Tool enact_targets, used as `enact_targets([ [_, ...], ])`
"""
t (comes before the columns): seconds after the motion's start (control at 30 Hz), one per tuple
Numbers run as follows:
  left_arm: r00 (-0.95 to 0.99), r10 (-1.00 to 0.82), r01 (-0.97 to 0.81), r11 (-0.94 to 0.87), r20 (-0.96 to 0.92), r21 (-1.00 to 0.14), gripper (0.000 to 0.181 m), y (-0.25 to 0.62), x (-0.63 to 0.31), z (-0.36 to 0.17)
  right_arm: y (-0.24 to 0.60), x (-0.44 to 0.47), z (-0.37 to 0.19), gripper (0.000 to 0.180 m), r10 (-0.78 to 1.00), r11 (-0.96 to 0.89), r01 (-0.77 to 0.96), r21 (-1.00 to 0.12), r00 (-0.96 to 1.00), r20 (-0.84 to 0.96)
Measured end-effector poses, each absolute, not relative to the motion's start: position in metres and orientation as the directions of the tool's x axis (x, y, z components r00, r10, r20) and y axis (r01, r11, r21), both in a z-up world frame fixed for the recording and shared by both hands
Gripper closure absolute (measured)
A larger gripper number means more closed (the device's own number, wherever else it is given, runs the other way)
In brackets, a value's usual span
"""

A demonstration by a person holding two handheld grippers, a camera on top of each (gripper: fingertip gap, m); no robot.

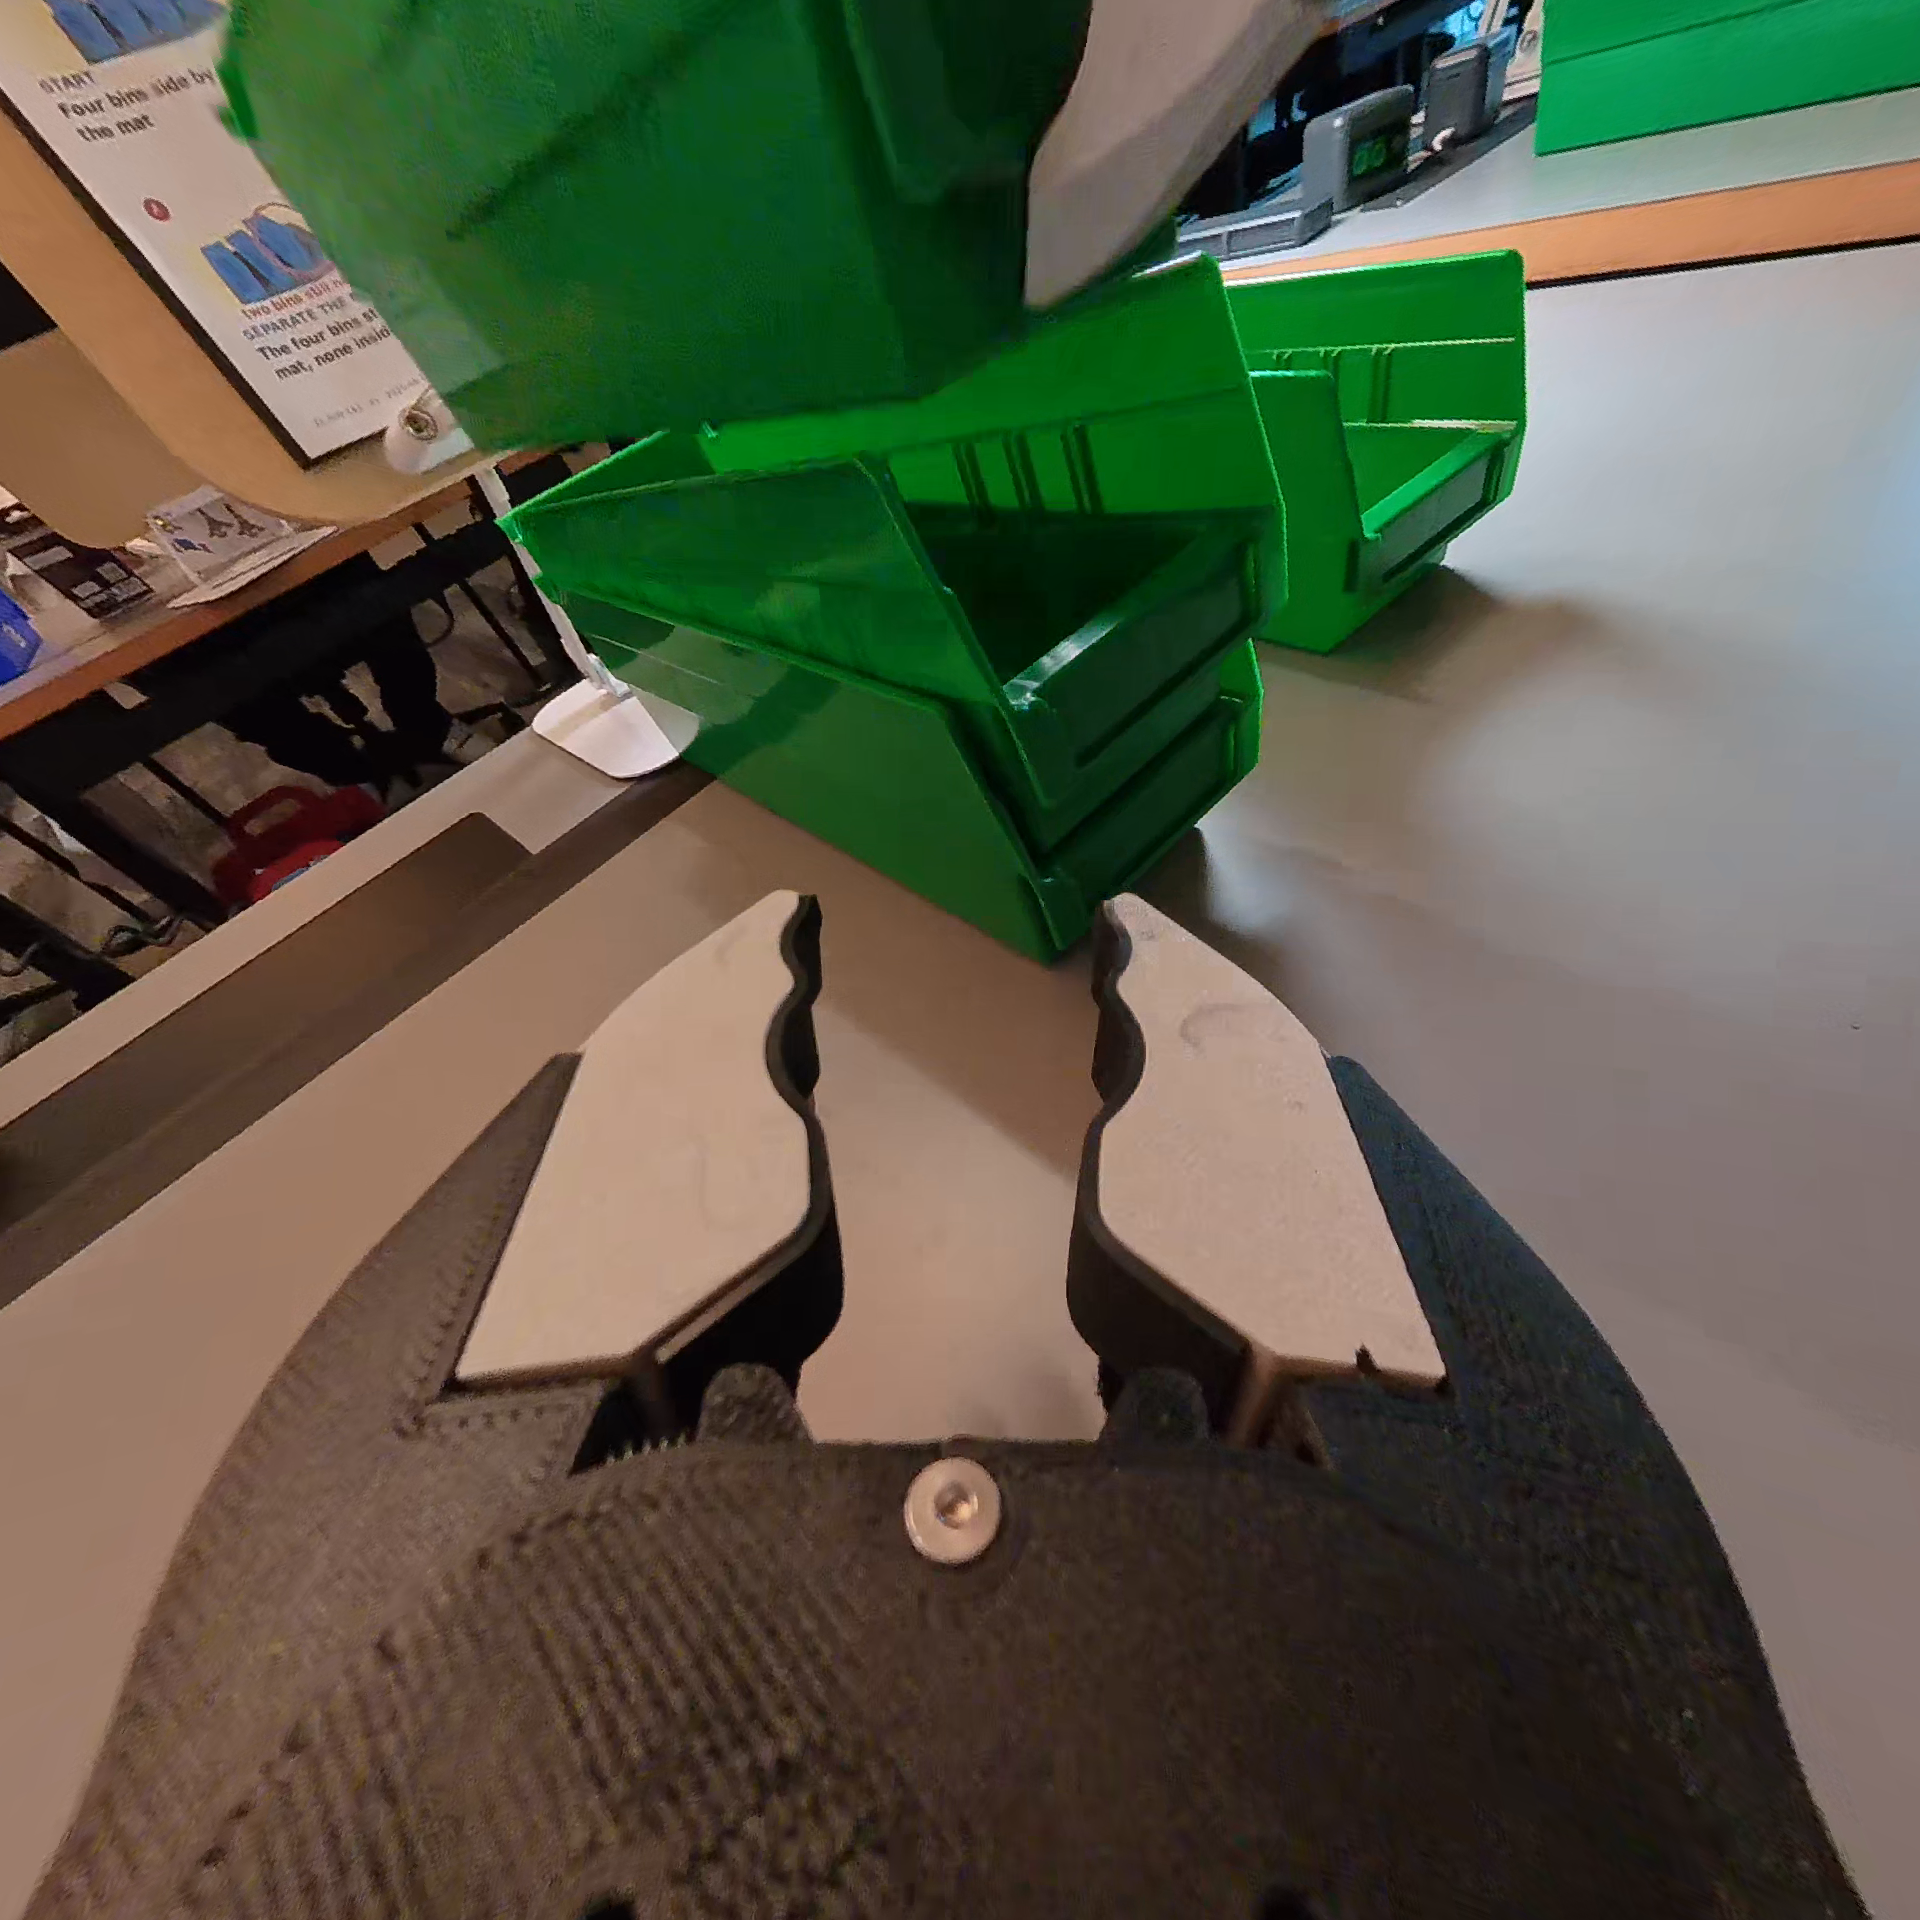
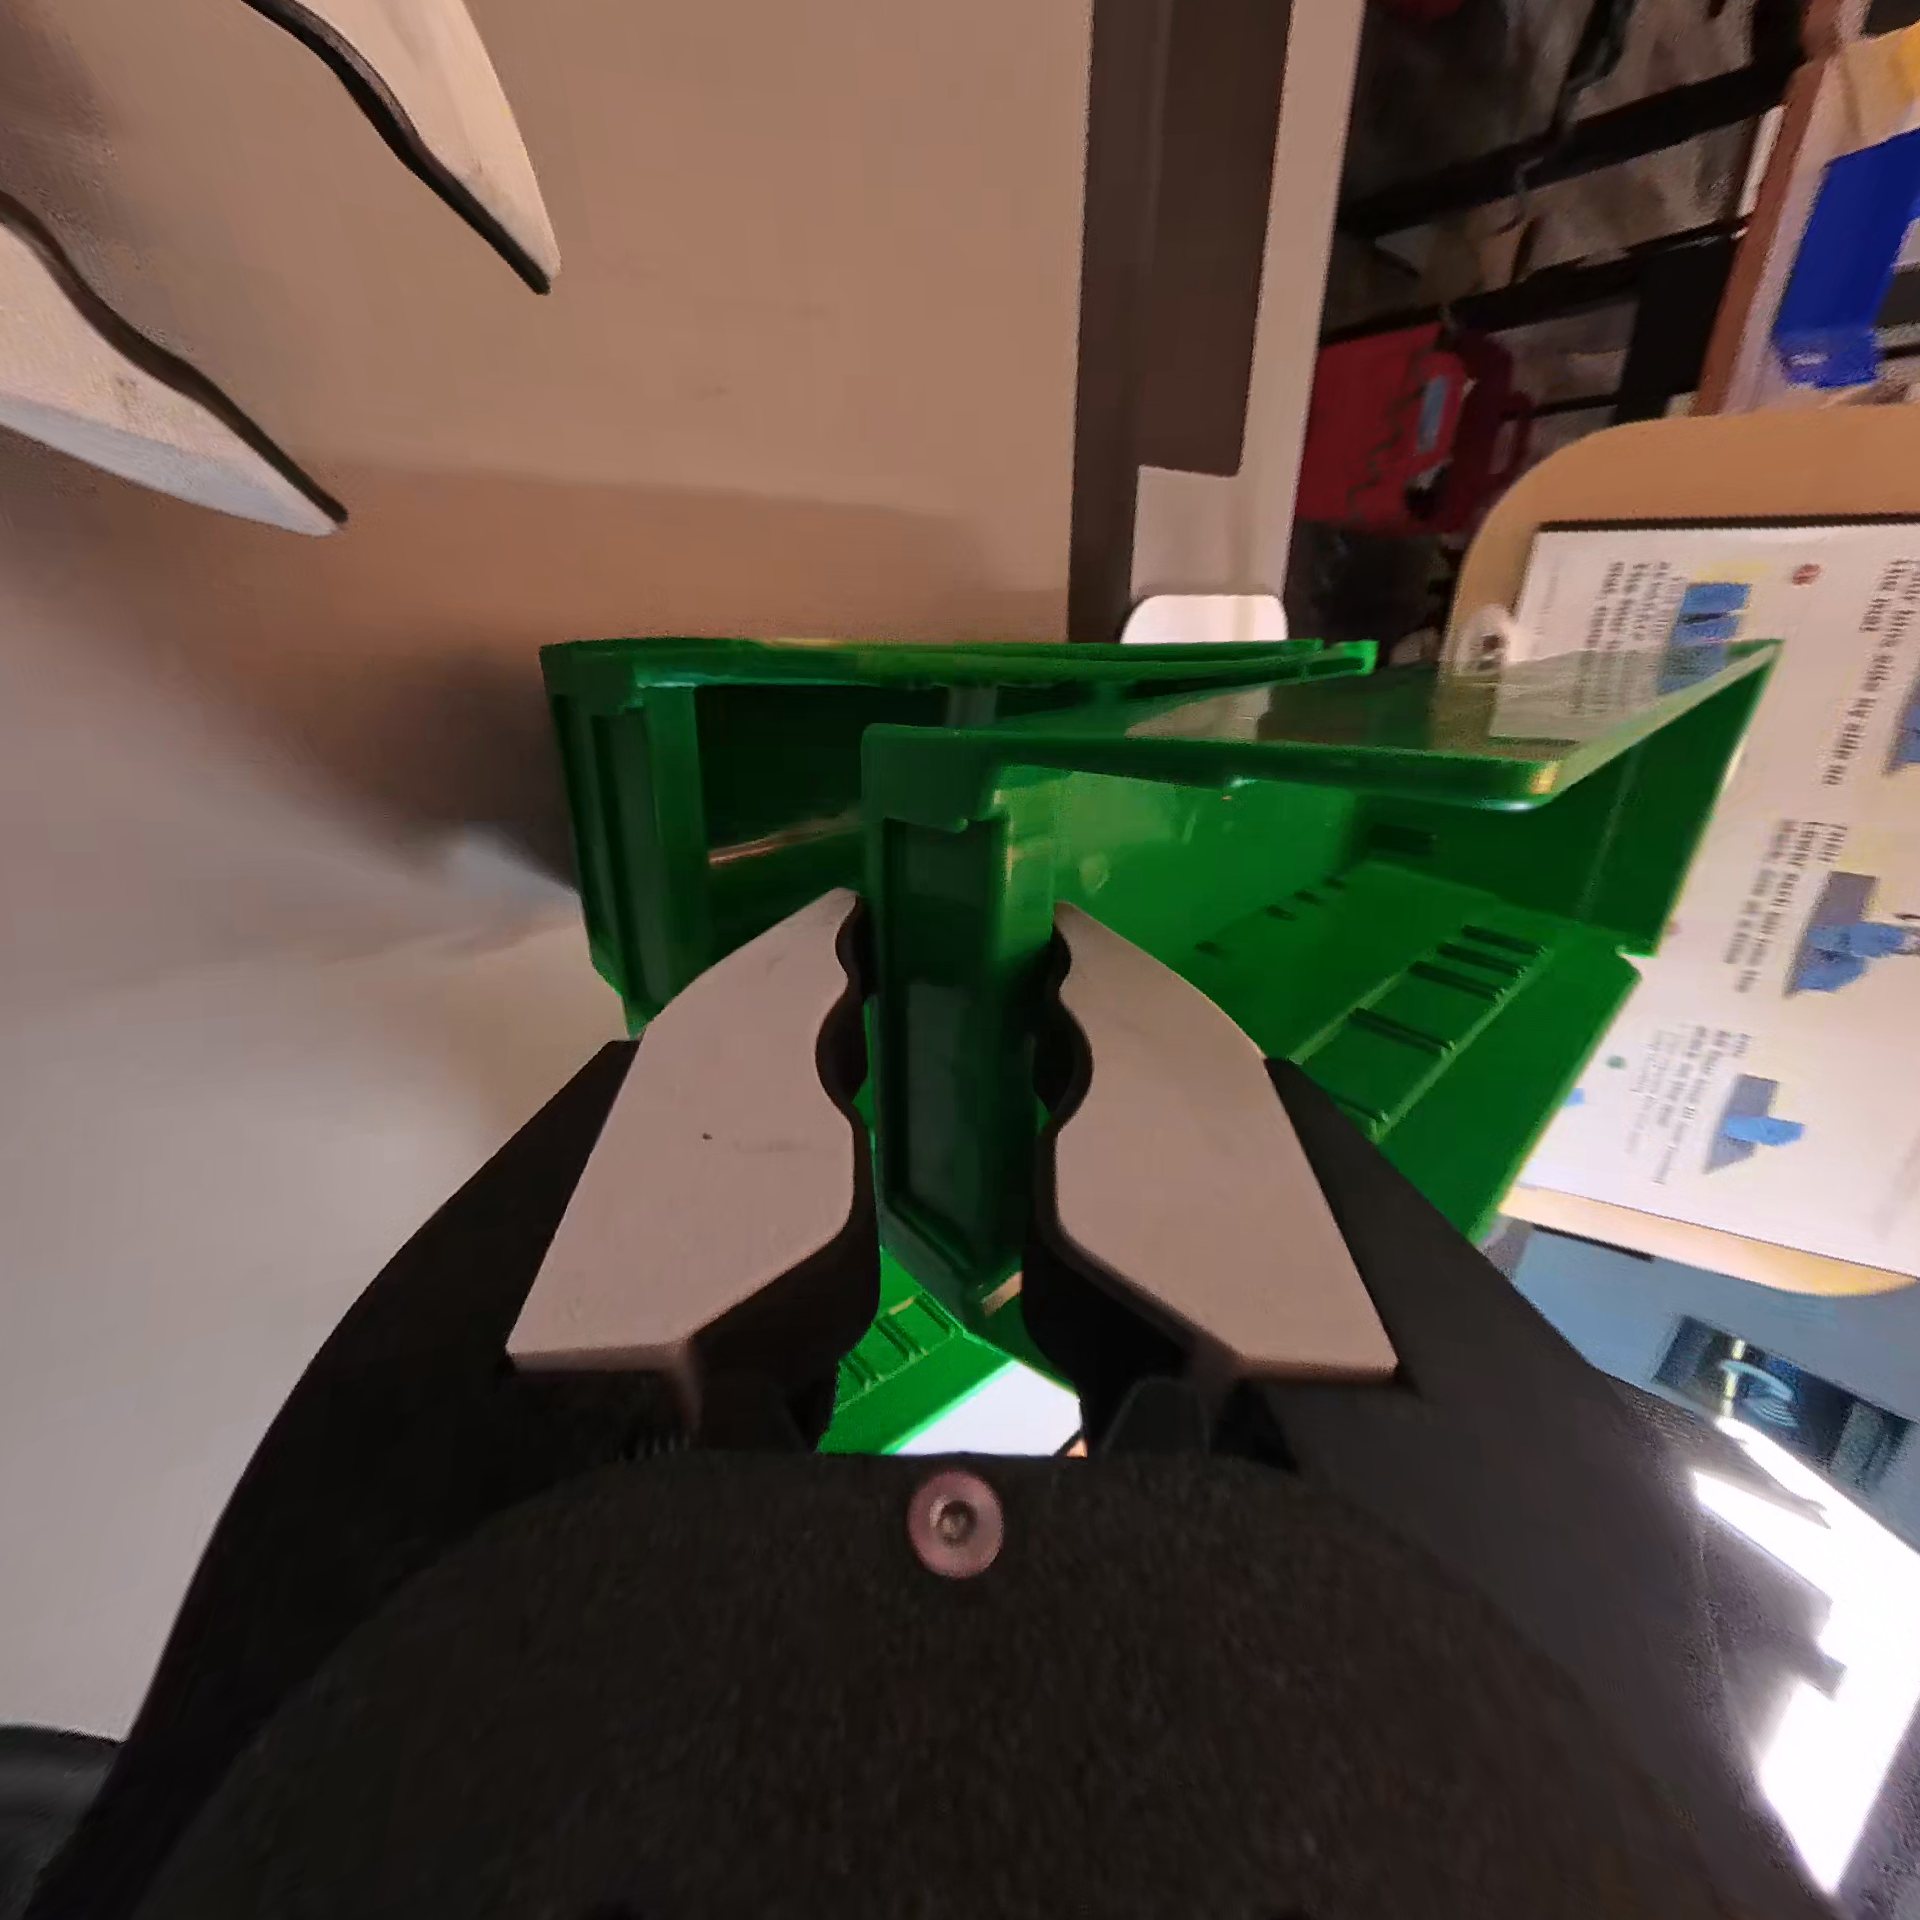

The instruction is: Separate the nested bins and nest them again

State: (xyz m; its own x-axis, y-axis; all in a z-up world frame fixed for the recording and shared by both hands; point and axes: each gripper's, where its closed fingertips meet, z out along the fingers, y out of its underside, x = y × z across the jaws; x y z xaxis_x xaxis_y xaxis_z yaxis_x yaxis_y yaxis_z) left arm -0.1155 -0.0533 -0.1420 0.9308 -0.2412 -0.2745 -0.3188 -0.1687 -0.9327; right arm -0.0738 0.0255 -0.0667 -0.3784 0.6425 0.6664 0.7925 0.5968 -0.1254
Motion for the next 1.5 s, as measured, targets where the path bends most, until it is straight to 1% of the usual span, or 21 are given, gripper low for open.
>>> enact_targets([
  [0.13,0.925,-0.249,-0.334,-0.17,-0.288,-0.927,0.13,-0.053,-0.113,-0.145,0.021,-0.074,-0.093,0.151,0.696,0.578,0.808,-0.118,-0.412,0.588],
  [0.27,0.921,-0.255,-0.345,-0.177,-0.296,-0.922,0.13,-0.052,-0.111,-0.149,0.021,-0.076,-0.103,0.151,0.671,0.601,0.792,-0.108,-0.427,0.606],
  [0.4,0.919,-0.257,-0.35,-0.183,-0.299,-0.919,0.13,-0.052,-0.109,-0.151,0.021,-0.072,-0.122,0.152,0.678,0.609,0.789,-0.082,-0.464,0.57],
  [0.47,0.917,-0.259,-0.356,-0.185,-0.304,-0.916,0.13,-0.052,-0.109,-0.152,0.022,-0.074,-0.125,0.151,0.664,0.62,0.779,-0.086,-0.464,0.586],
  [0.5,0.916,-0.26,-0.358,-0.186,-0.306,-0.915,0.13,-0.052,-0.108,-0.152,0.022,-0.074,-0.123,0.148,0.66,0.619,0.78,-0.09,-0.455,0.598],
  [0.57,0.916,-0.259,-0.357,-0.183,-0.305,-0.916,0.131,-0.052,-0.109,-0.152,0.015,-0.073,-0.114,0.137,0.666,0.628,0.766,-0.137,-0.437,0.605],
  [0.6,0.917,-0.259,-0.354,-0.184,-0.302,-0.917,0.131,-0.052,-0.109,-0.152,0.008,-0.072,-0.106,0.134,0.683,0.63,0.754,-0.186,-0.424,0.596],
  [0.73,0.923,-0.256,-0.338,-0.184,-0.287,-0.923,0.131,-0.052,-0.11,-0.151,-0.01,-0.057,-0.06,0.133,0.743,0.619,0.677,-0.397,-0.342,0.575],
  [0.8,0.926,-0.248,-0.331,-0.176,-0.283,-0.927,0.13,-0.053,-0.11,-0.149,-0.001,-0.04,-0.04,0.134,0.758,0.6,0.659,-0.454,-0.287,0.586],
  [0.83,0.927,-0.239,-0.331,-0.165,-0.288,-0.929,0.131,-0.053,-0.111,-0.146,0.009,-0.03,-0.034,0.135,0.759,0.587,0.665,-0.462,-0.253,0.599],
  [0.9,0.93,-0.214,-0.332,-0.136,-0.3,-0.933,0.131,-0.053,-0.113,-0.14,0.033,-0.005,-0.034,0.138,0.761,0.553,0.706,-0.442,-0.21,0.614],
  [0.97,0.936,-0.195,-0.319,-0.114,-0.294,-0.941,0.131,-0.054,-0.114,-0.134,0.056,0.021,-0.048,0.138,0.779,0.503,0.762,-0.409,-0.194,0.597],
  [1.03,0.941,-0.184,-0.306,-0.1,-0.285,-0.947,0.131,-0.054,-0.116,-0.13,0.074,0.047,-0.075,0.138,0.8,0.458,0.82,-0.342,-0.212,0.561],
  [1.13,0.943,-0.174,-0.304,-0.098,-0.284,-0.948,0.132,-0.054,-0.118,-0.129,0.096,0.079,-0.124,0.134,0.81,0.413,0.885,-0.214,-0.25,0.531],
  [1.17,0.941,-0.171,-0.31,-0.097,-0.291,-0.946,0.131,-0.054,-0.118,-0.129,0.1,0.085,-0.139,0.133,0.814,0.403,0.895,-0.193,-0.255,0.521],
  [1.27,0.937,-0.179,-0.319,-0.095,-0.299,-0.943,0.131,-0.055,-0.114,-0.13,0.109,0.088,-0.174,0.132,0.812,0.392,0.905,-0.164,-0.257,0.524],
  [1.4,0.932,-0.201,-0.325,-0.104,-0.3,-0.94,0.131,-0.054,-0.107,-0.135,0.113,0.085,-0.206,0.127,0.819,0.387,0.912,-0.137,-0.272,0.505],
  [1.47,0.931,-0.214,-0.323,-0.107,-0.295,-0.94,0.131,-0.054,-0.104,-0.137,0.119,0.084,-0.217,0.13,0.805,0.392,0.915,-0.097,-0.289,0.518],
  [1.5,0.931,-0.218,-0.319,-0.107,-0.291,-0.942,0.131,-0.055,-0.103,-0.137,0.121,0.085,-0.222,0.135,0.798,0.393,0.916,-0.08,-0.297,0.525],
])
